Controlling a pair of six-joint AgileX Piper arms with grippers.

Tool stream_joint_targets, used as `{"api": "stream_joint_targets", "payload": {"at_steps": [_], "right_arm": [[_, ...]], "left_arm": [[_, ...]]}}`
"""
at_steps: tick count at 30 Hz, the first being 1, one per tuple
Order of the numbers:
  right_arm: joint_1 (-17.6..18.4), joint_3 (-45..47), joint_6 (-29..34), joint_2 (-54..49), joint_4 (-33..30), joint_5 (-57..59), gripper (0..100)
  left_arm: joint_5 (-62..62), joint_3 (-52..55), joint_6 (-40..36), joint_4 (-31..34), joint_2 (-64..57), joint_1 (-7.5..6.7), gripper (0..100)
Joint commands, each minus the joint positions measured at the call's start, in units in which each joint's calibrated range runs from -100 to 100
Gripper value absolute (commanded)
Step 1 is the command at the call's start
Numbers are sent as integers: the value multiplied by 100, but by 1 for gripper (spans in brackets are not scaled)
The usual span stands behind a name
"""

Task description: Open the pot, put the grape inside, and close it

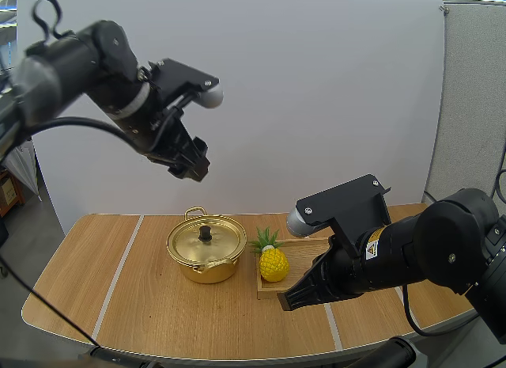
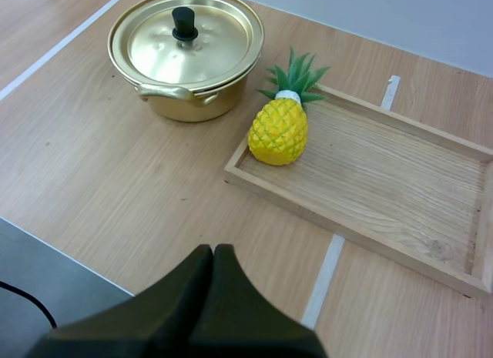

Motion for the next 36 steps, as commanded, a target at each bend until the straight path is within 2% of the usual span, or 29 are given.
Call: {"api": "stream_joint_targets", "payload": {"at_steps": [1,7,21,27,36], "right_arm": [[-98,-8,-57,-256,-3,-41,0],[-236,-8,-17,-660,70,-9,0],[-235,-8,-17,-830,70,-9,0],[-244,-8,-17,-829,70,-4,0],[-336,-8,-17,-829,117,-4,0]], "left_arm": [[89,55,-93,-128,-488,-19,100],[89,400,-182,-128,-1516,-19,100],[89,1110,-448,-128,-3551,-19,100],[89,1385,-448,-30,-4004,-19,100],[89,1974,-550,-84,-4003,-19,100]]}}
